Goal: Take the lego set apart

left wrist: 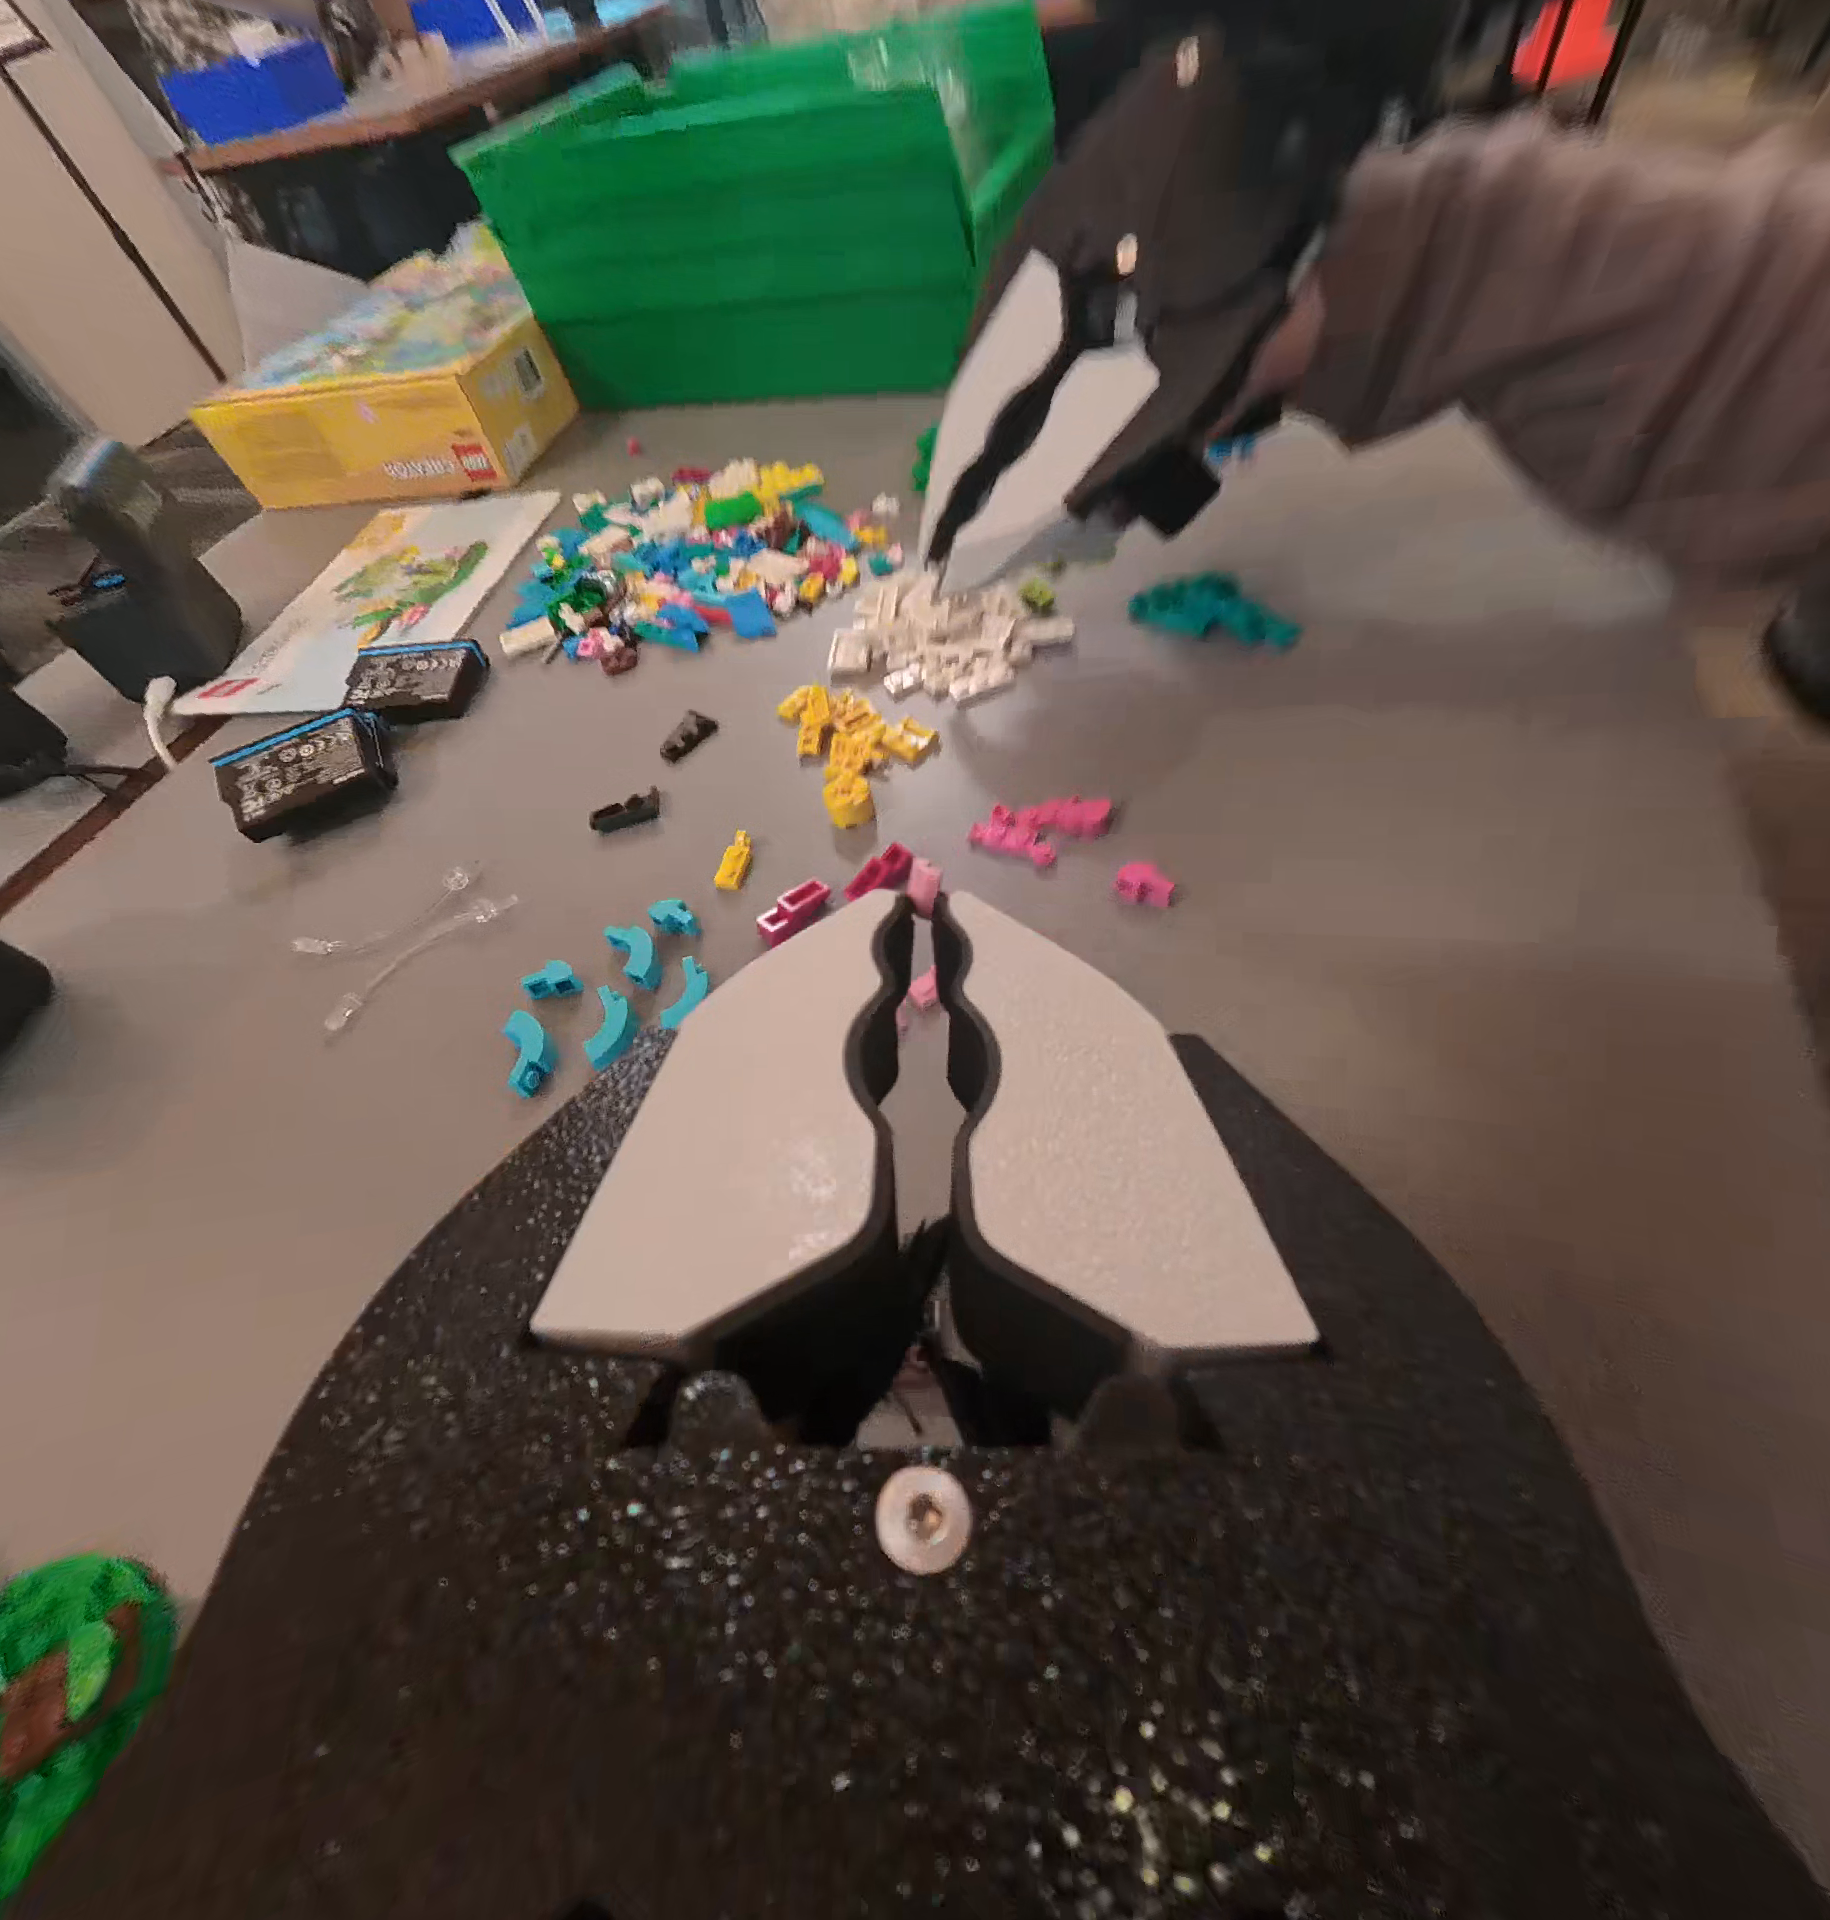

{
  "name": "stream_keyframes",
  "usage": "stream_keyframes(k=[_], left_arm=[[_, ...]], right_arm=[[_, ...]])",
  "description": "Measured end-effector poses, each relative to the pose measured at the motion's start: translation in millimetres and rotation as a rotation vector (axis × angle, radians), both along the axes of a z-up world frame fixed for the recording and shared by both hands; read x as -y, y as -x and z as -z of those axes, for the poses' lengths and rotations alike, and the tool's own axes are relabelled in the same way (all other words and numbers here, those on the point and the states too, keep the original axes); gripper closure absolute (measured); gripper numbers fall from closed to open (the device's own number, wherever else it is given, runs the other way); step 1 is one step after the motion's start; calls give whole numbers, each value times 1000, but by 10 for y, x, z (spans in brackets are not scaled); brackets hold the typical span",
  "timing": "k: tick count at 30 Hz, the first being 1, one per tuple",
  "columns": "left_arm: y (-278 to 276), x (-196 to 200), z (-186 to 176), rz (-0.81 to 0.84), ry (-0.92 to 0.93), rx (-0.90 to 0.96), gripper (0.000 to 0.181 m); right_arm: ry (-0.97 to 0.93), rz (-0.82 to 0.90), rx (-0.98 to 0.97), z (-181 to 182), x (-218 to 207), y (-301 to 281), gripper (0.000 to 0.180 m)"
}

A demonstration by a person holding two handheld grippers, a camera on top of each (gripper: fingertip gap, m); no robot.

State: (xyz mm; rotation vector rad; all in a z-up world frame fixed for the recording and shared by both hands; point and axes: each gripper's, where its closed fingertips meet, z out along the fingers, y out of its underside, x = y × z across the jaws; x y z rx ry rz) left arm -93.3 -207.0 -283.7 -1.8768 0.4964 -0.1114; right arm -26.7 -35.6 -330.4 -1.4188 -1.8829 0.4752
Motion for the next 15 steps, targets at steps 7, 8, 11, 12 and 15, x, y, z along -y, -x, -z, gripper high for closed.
stream_keyframes(k=[7, 8, 11, 12, 15], left_arm=[[99, -235, 402, -46, 191, -214, 177], [96, -239, 427, -39, 212, -219, 177], [143, -253, 498, -41, 260, -261, 166], [156, -254, 537, -43, 286, -268, 162], [158, -258, 611, -46, 325, -260, 154]], right_arm=[[-31, -78, -21, -109, 88, -22, 160], [-37, -91, -22, -133, 128, -23, 160], [-39, -149, -48, -211, 317, 4, 159], [-37, -168, -59, -234, 385, 20, 159], [-3, -251, -86, -287, 654, 96, 160]])
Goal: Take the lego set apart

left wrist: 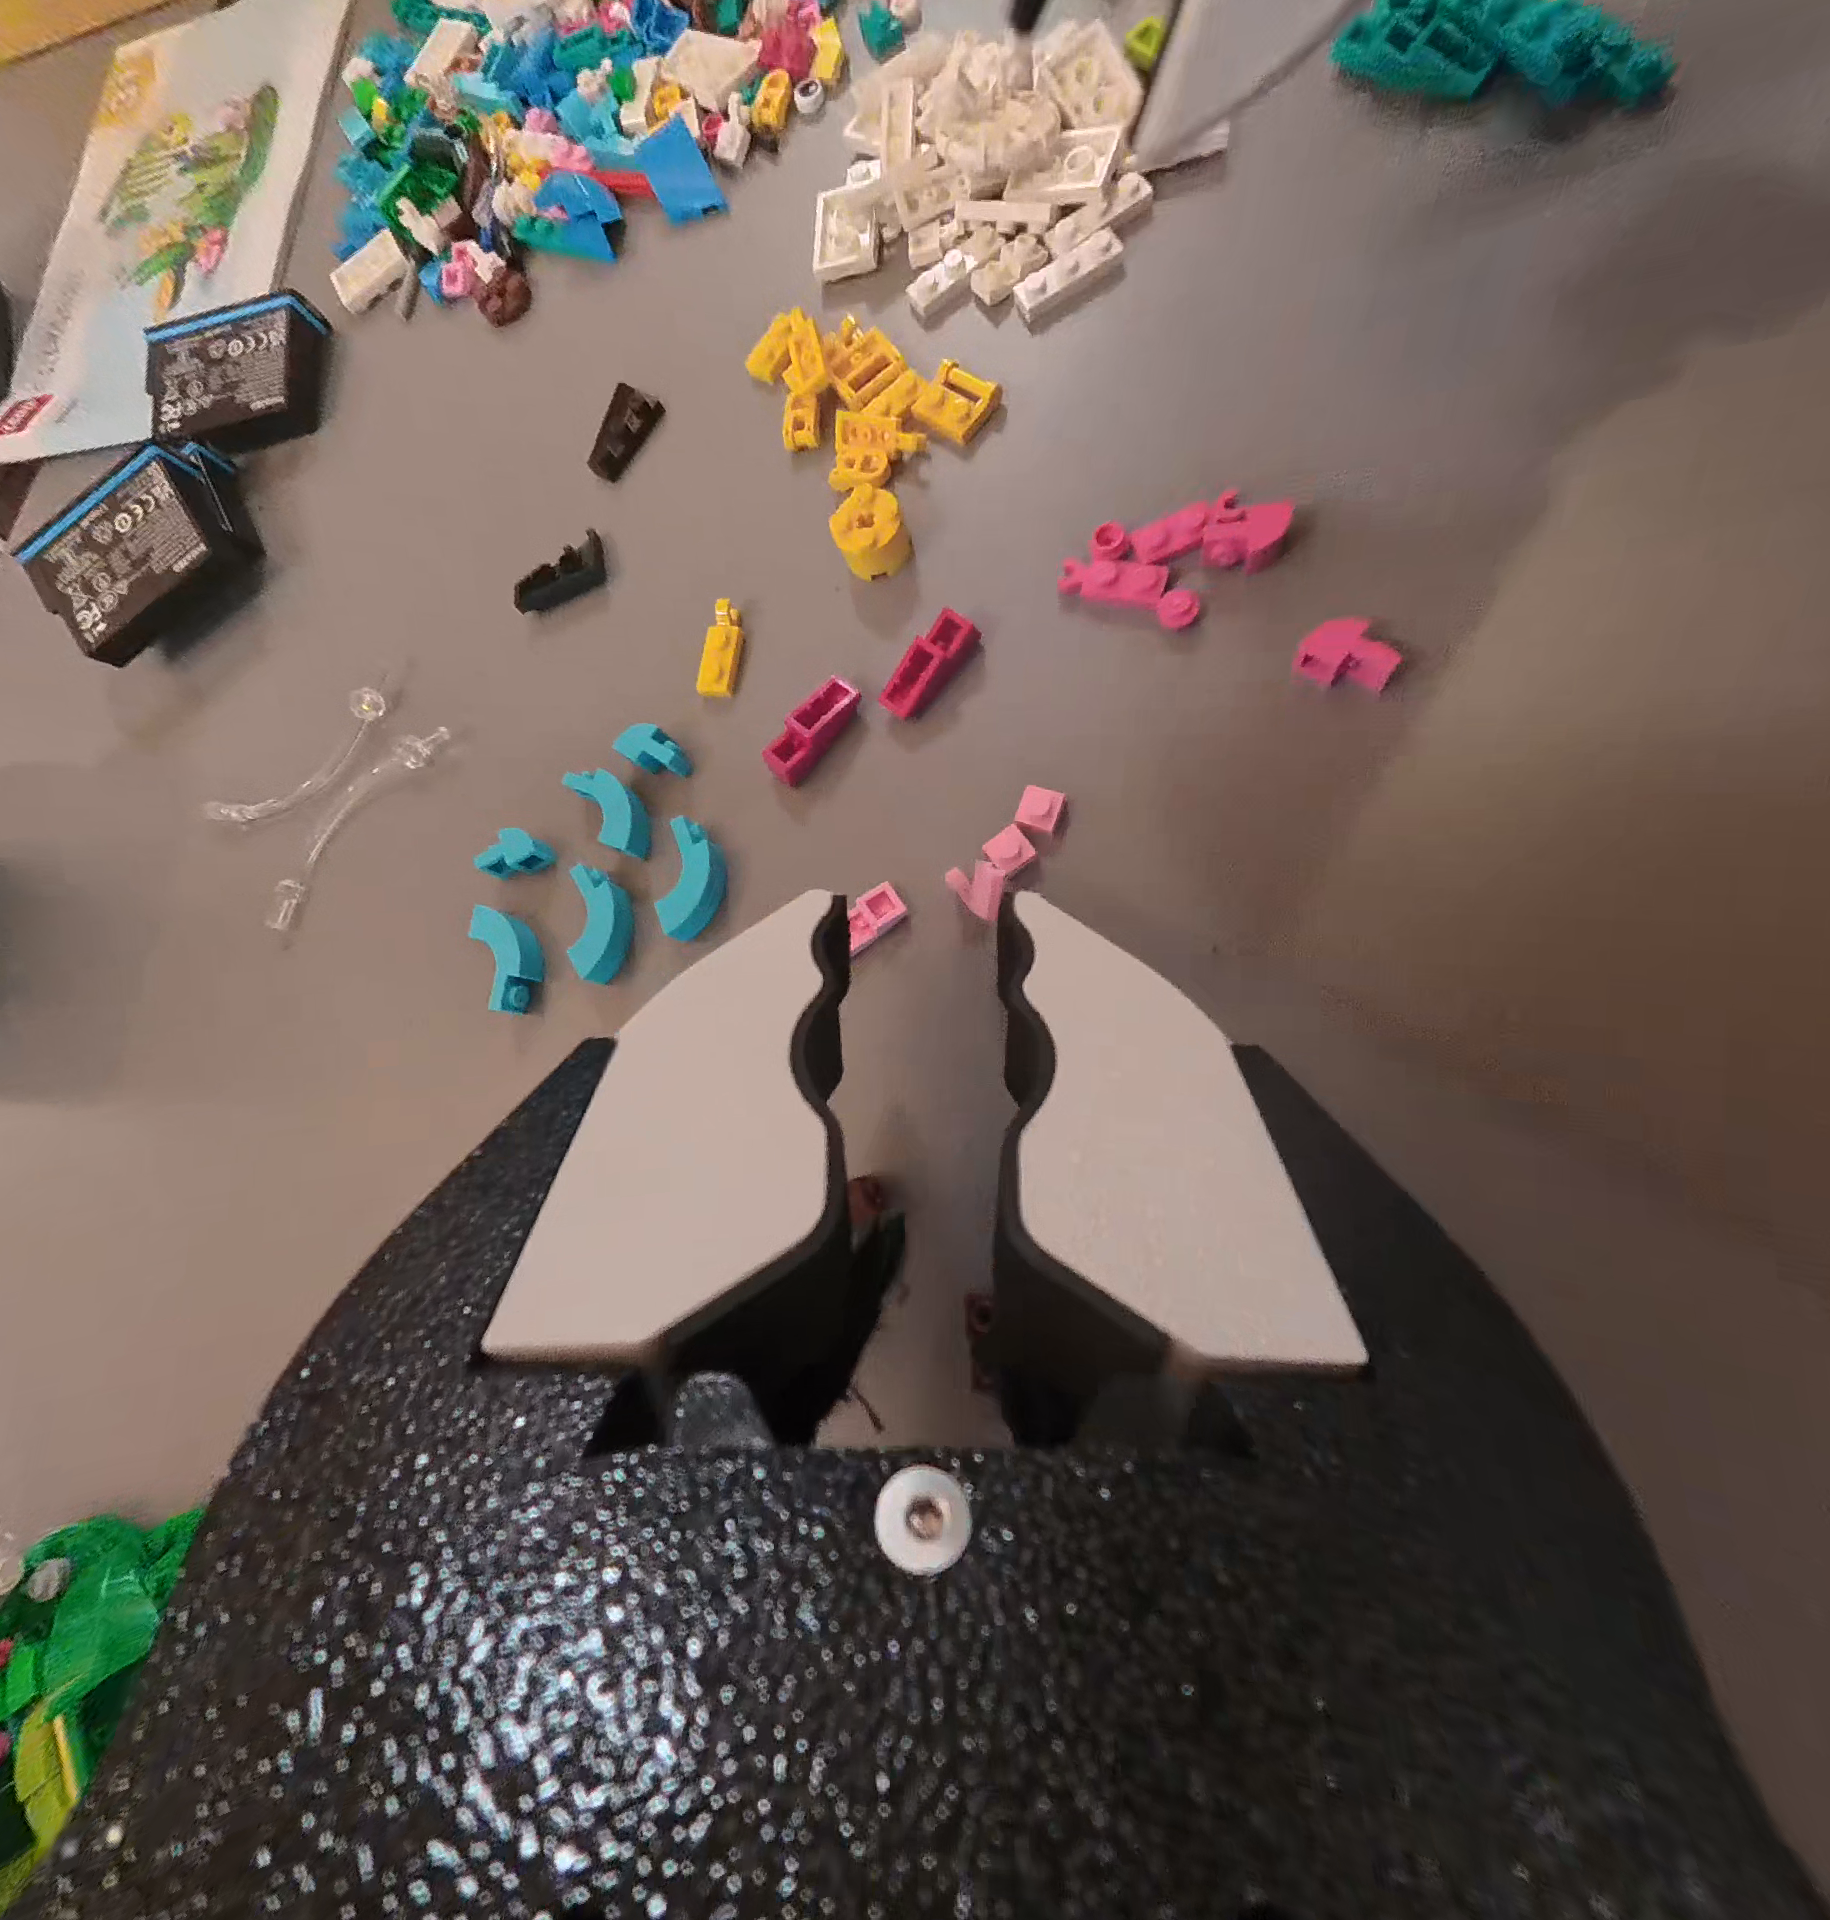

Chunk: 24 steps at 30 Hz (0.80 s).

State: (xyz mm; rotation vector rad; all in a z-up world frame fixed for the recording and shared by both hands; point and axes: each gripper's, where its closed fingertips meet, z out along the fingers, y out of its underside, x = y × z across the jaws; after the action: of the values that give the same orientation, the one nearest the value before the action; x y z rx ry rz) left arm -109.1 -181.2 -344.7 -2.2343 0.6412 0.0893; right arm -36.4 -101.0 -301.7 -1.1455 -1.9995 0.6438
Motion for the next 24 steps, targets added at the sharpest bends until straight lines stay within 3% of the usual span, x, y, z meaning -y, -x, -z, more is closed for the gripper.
stream_keyframes(k=[5, 10, 16, 19, 24], left_arm=[[34, -52, -84, 0, -80, -47, 146], [20, -48, -70, 35, -103, -132, 132], [70, -59, -70, 20, -117, -109, 129], [104, -56, -83, 7, -132, -108, 129], [130, -48, -116, 3, -149, -117, 129]], right_arm=[[158, -127, -91, -97, 555, 327, 168], [244, -139, -33, 104, 729, 648, 169], [194, -175, 142, 418, 780, 739, 173], [122, -143, 148, 430, 691, 753, 174], [198, -159, 113, 323, 804, 762, 175]])
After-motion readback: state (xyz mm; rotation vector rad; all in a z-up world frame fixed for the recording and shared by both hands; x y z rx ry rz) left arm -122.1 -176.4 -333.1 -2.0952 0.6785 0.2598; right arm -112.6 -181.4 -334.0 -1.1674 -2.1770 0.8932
